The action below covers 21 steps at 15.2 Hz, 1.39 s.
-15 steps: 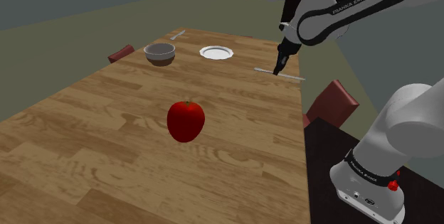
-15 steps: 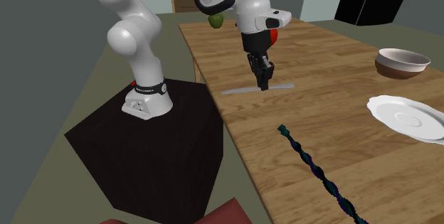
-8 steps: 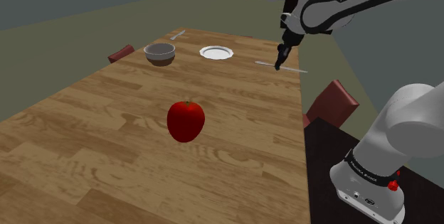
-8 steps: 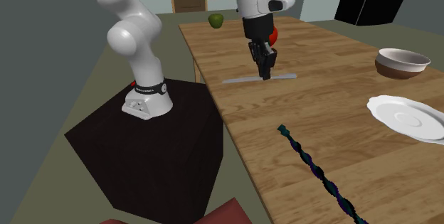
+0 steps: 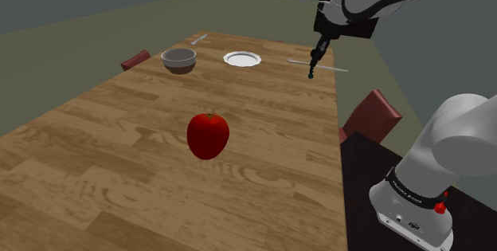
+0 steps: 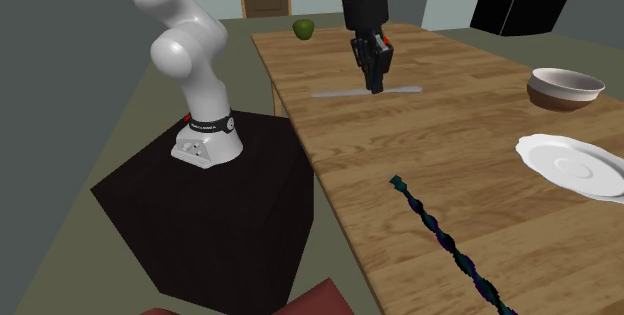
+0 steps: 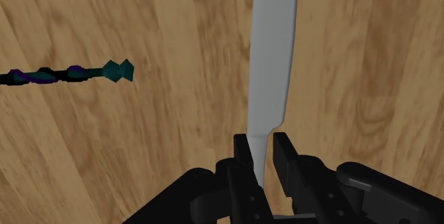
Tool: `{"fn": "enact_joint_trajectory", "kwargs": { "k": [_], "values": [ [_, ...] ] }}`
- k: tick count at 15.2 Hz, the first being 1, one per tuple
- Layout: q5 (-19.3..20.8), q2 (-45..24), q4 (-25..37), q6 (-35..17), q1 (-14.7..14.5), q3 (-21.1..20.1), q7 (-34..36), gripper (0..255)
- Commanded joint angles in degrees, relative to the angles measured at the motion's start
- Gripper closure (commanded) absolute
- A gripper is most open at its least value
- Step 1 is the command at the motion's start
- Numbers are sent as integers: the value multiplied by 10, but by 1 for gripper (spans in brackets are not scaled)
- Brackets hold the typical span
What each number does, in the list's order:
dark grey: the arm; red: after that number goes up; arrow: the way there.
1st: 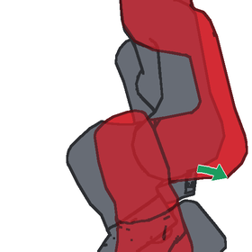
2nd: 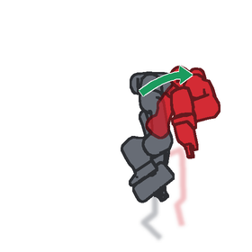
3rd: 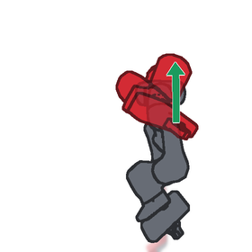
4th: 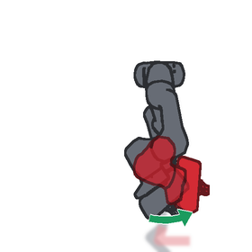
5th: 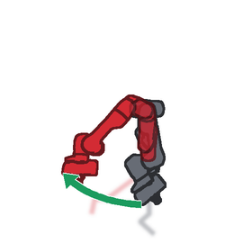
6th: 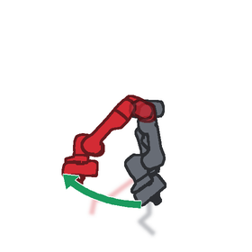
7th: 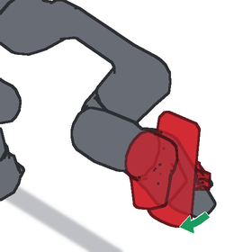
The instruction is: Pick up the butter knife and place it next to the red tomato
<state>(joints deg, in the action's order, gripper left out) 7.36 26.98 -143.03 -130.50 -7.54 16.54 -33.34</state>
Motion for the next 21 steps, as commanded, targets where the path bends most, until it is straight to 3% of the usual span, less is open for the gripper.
{"fn": "enact_joint_trajectory", "kwargs": {
  "k": [1, 11, 21],
  "values": [
    [0, 6, 13, 19, 0, -2, 0, 255],
    [-4, 22, 74, 96, -2, -10, 1, 255],
    [-27, -28, 106, 87, -51, -118, 141, 255]
  ]
}}
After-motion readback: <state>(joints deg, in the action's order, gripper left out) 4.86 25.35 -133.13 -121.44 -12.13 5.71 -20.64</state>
